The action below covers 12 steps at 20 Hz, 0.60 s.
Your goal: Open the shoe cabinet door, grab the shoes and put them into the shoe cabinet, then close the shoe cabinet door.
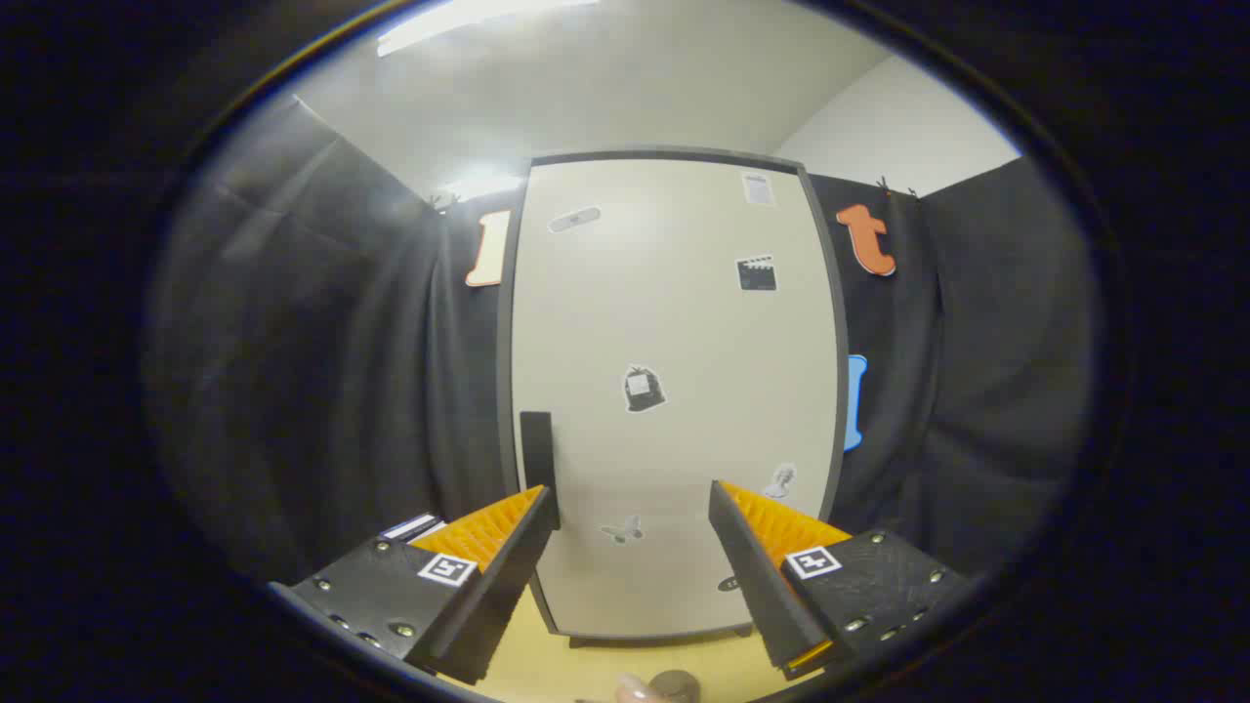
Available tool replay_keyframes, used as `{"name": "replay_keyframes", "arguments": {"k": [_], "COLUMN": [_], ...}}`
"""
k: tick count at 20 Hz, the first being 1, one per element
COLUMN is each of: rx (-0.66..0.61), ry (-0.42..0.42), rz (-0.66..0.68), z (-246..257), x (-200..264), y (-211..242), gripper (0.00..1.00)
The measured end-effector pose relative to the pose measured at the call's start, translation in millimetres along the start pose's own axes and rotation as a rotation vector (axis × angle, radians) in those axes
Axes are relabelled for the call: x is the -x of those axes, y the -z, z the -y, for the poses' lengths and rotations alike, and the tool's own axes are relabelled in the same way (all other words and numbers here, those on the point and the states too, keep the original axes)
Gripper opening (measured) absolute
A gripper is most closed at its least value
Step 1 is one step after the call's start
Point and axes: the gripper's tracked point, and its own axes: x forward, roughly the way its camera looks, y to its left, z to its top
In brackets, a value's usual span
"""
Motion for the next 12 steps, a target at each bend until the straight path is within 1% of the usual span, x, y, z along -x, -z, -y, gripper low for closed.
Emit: {"name": "replay_keyframes", "arguments": {"k": [3, 5, 12], "rx": [-0.024, -0.004, 0.007], "ry": [0.013, 0.019, -0.032], "rz": [-0.005, -0.024, -0.045], "z": [5, 6, 0], "x": [2, 0, 2], "y": [-1, 0, 8], "gripper": [0.99, 0.99, 0.99]}}
